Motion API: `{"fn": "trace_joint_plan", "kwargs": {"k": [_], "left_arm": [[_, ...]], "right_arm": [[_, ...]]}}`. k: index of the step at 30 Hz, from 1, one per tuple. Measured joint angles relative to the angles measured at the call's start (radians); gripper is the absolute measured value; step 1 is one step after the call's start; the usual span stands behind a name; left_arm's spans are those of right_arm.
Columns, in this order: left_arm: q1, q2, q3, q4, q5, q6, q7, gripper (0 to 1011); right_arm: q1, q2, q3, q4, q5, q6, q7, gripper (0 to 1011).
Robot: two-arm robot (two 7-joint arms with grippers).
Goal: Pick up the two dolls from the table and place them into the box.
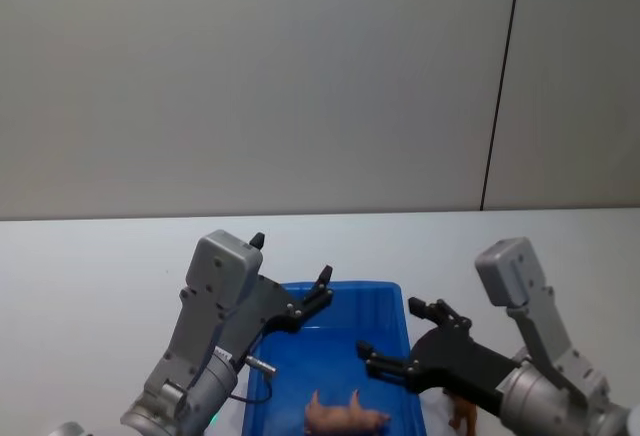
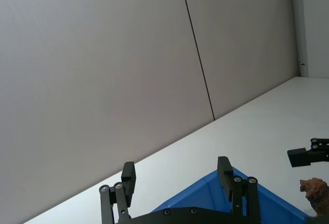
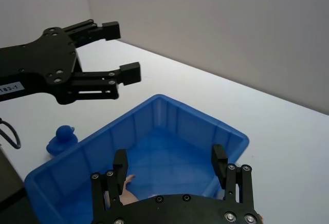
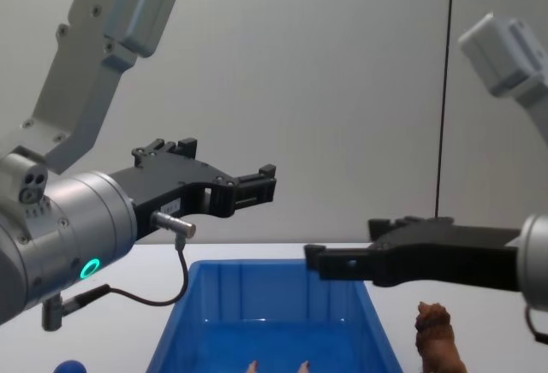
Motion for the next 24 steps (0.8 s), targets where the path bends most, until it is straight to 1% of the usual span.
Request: {"fn": "trace_joint_plan", "kwargs": {"k": [2, 3, 8, 9, 13, 14, 18, 24], "left_arm": [[0.000, 0.000, 0.000, 0.000, 0.000, 0.000, 0.000, 1002], [0.000, 0.000, 0.000, 0.000, 0.000, 0.000, 0.000, 1002], [0.000, 0.000, 0.000, 0.000, 0.000, 0.000, 0.000, 1002], [0.000, 0.000, 0.000, 0.000, 0.000, 0.000, 0.000, 1002], [0.000, 0.000, 0.000, 0.000, 0.000, 0.000, 0.000, 1002], [0.000, 0.000, 0.000, 0.000, 0.000, 0.000, 0.000, 1002], [0.000, 0.000, 0.000, 0.000, 0.000, 0.000, 0.000, 1002], [0.000, 0.000, 0.000, 0.000, 0.000, 0.000, 0.000, 1002]], "right_arm": [[-0.010, 0.009, 0.005, -0.010, 0.006, -0.006, -0.019, 1001], [-0.010, 0.009, 0.005, -0.010, 0.006, -0.006, -0.019, 1001], [-0.043, 0.036, 0.021, -0.037, 0.026, -0.021, -0.075, 1001], [-0.043, 0.036, 0.021, -0.037, 0.026, -0.021, -0.075, 1001], [-0.081, 0.064, 0.036, -0.059, 0.046, -0.025, -0.121, 1001], [-0.081, 0.064, 0.036, -0.059, 0.046, -0.025, -0.121, 1001], [-0.107, 0.084, 0.047, -0.070, 0.066, -0.017, -0.151, 1001], [-0.126, 0.100, 0.057, -0.069, 0.089, 0.005, -0.172, 1001]]}}
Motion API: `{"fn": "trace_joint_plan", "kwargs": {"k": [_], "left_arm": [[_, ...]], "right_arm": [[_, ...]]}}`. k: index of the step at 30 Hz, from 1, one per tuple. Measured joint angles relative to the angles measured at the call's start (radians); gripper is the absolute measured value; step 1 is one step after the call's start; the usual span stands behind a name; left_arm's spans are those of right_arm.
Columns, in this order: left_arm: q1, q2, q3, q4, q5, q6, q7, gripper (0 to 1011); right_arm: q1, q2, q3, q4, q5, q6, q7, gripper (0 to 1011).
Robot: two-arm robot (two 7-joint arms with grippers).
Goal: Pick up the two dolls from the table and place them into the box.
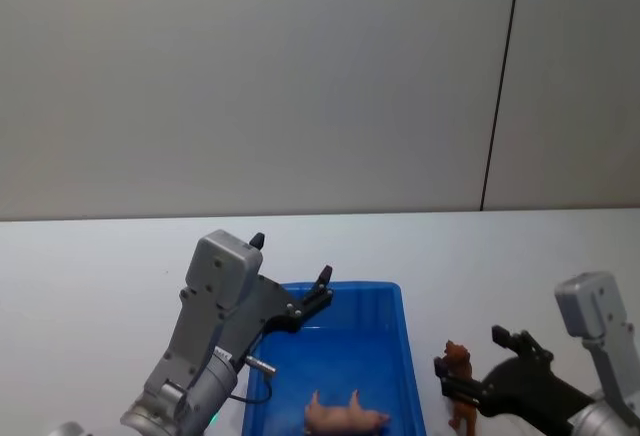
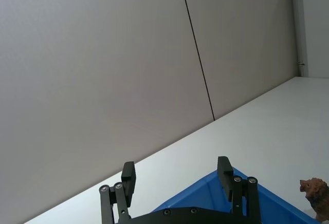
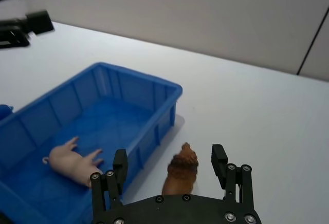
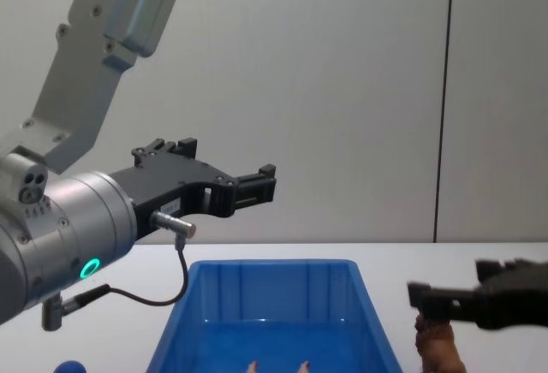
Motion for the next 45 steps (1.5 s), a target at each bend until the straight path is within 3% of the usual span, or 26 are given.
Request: {"fn": "trace_joint_plan", "kwargs": {"k": [9, 23, 33, 37, 39, 45], "left_arm": [[0.000, 0.000, 0.000, 0.000, 0.000, 0.000, 0.000, 1002], [0.000, 0.000, 0.000, 0.000, 0.000, 0.000, 0.000, 1002], [0.000, 0.000, 0.000, 0.000, 0.000, 0.000, 0.000, 1002], [0.000, 0.000, 0.000, 0.000, 0.000, 0.000, 0.000, 1002], [0.000, 0.000, 0.000, 0.000, 0.000, 0.000, 0.000, 1002], [0.000, 0.000, 0.000, 0.000, 0.000, 0.000, 0.000, 1002]], "right_arm": [[-0.011, 0.006, 0.004, 0.041, 0.022, 0.033, -0.015, 1001], [0.011, -0.021, -0.010, 0.122, 0.035, 0.071, -0.017, 984], [0.027, -0.039, -0.019, 0.160, 0.036, 0.079, -0.014, 755], [0.029, -0.043, -0.021, 0.167, 0.036, 0.077, -0.015, 634], [0.030, -0.044, -0.022, 0.168, 0.036, 0.075, -0.016, 516], [0.029, -0.045, -0.024, 0.169, 0.029, 0.058, -0.027, 359]]}}
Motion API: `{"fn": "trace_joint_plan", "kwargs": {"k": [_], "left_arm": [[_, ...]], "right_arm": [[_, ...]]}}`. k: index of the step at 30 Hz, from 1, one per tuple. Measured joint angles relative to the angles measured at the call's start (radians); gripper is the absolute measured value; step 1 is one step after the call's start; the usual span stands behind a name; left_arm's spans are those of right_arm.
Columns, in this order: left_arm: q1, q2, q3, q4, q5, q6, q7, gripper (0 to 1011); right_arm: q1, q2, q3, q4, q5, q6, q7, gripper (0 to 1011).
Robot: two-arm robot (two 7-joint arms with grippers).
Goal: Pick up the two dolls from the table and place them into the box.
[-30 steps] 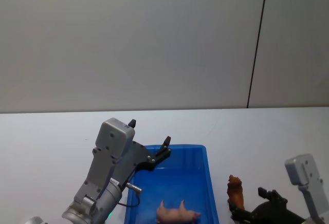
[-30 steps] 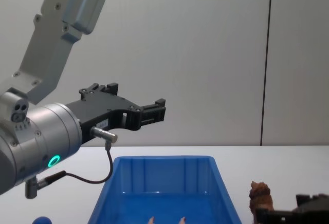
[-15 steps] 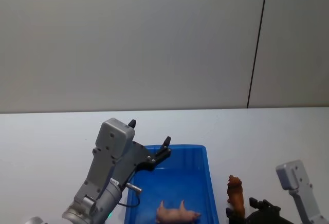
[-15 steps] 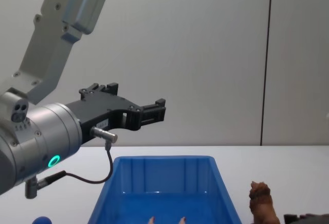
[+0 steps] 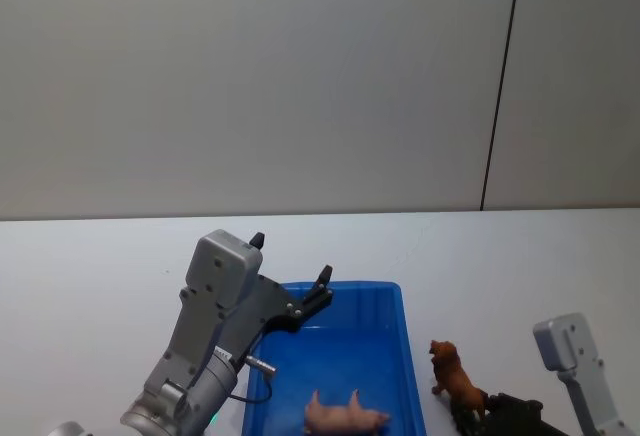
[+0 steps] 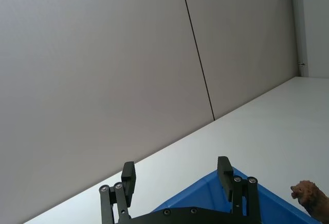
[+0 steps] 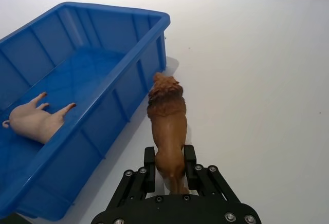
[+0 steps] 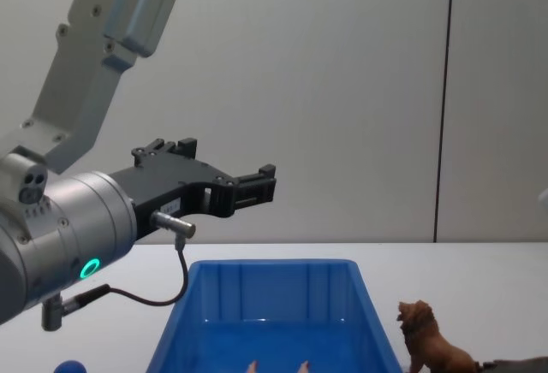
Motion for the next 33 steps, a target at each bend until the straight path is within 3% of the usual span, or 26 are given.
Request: {"fn": "trace_joint_plan", "kwargs": {"k": [3, 13, 19, 26, 33], "left_arm": [[0.000, 0.000, 0.000, 0.000, 0.000, 0.000, 0.000, 1002], [0.000, 0.000, 0.000, 0.000, 0.000, 0.000, 0.000, 1002], [0.000, 0.000, 0.000, 0.000, 0.000, 0.000, 0.000, 1002], [0.000, 0.000, 0.000, 0.000, 0.000, 0.000, 0.000, 1002], [0.000, 0.000, 0.000, 0.000, 0.000, 0.000, 0.000, 1002]], "right_arm": [[-0.003, 0.000, -0.001, -0.004, -0.007, -0.014, -0.013, 290], [-0.014, 0.005, 0.002, -0.049, -0.041, -0.090, -0.064, 290], [-0.014, 0.010, 0.006, -0.079, -0.052, -0.120, -0.062, 290], [0.003, 0.018, 0.012, -0.130, -0.057, -0.147, -0.004, 290], [0.030, 0.013, 0.012, -0.150, -0.054, -0.135, 0.058, 290]]}}
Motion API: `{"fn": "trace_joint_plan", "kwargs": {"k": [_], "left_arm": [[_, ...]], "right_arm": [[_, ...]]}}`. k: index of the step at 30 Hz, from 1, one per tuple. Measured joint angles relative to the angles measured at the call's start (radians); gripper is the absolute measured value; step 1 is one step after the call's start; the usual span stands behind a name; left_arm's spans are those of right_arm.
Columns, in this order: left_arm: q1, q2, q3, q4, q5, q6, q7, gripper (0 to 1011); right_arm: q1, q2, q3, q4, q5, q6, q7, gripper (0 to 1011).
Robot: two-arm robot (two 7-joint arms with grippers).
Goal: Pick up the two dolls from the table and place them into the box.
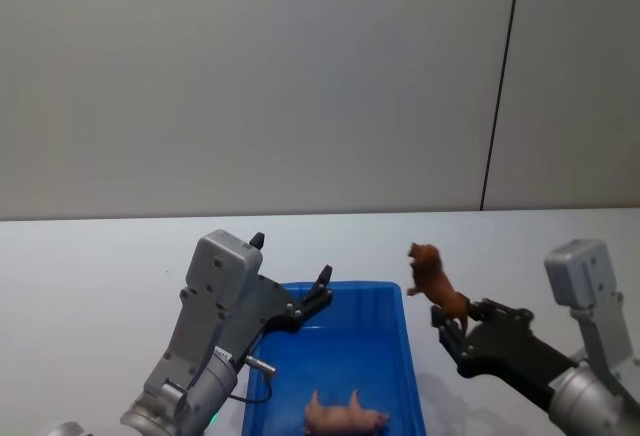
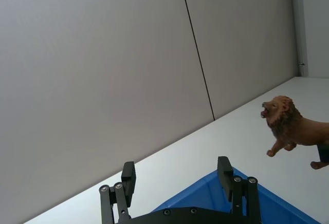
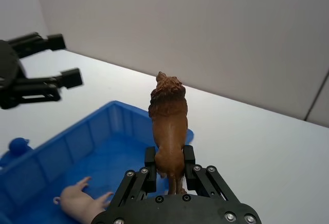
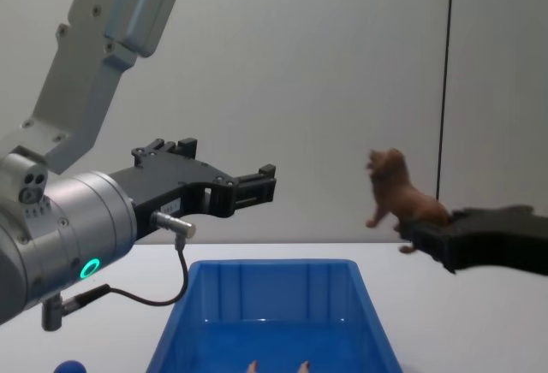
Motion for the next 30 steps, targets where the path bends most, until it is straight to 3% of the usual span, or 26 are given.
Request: {"fn": "trace_joint_plan", "kwargs": {"k": [6, 9, 16, 20, 23, 25, 30], "left_arm": [[0.000, 0.000, 0.000, 0.000, 0.000, 0.000, 0.000, 1002], [0.000, 0.000, 0.000, 0.000, 0.000, 0.000, 0.000, 1002], [0.000, 0.000, 0.000, 0.000, 0.000, 0.000, 0.000, 1002], [0.000, 0.000, 0.000, 0.000, 0.000, 0.000, 0.000, 1002], [0.000, 0.000, 0.000, 0.000, 0.000, 0.000, 0.000, 1002], [0.000, 0.000, 0.000, 0.000, 0.000, 0.000, 0.000, 1002], [0.000, 0.000, 0.000, 0.000, 0.000, 0.000, 0.000, 1002]], "right_arm": [[0.041, -0.020, -0.009, 0.003, 0.007, 0.047, 0.066, 293], [0.062, -0.035, -0.017, 0.015, 0.011, 0.074, 0.090, 342], [0.105, -0.068, -0.034, 0.055, 0.023, 0.120, 0.130, 599], [0.116, -0.076, -0.037, 0.066, 0.030, 0.123, 0.139, 694], [0.119, -0.077, -0.037, 0.068, 0.035, 0.122, 0.141, 812], [0.119, -0.075, -0.035, 0.069, 0.040, 0.116, 0.141, 829], [0.109, -0.059, -0.025, 0.060, 0.053, 0.098, 0.136, 978]]}}
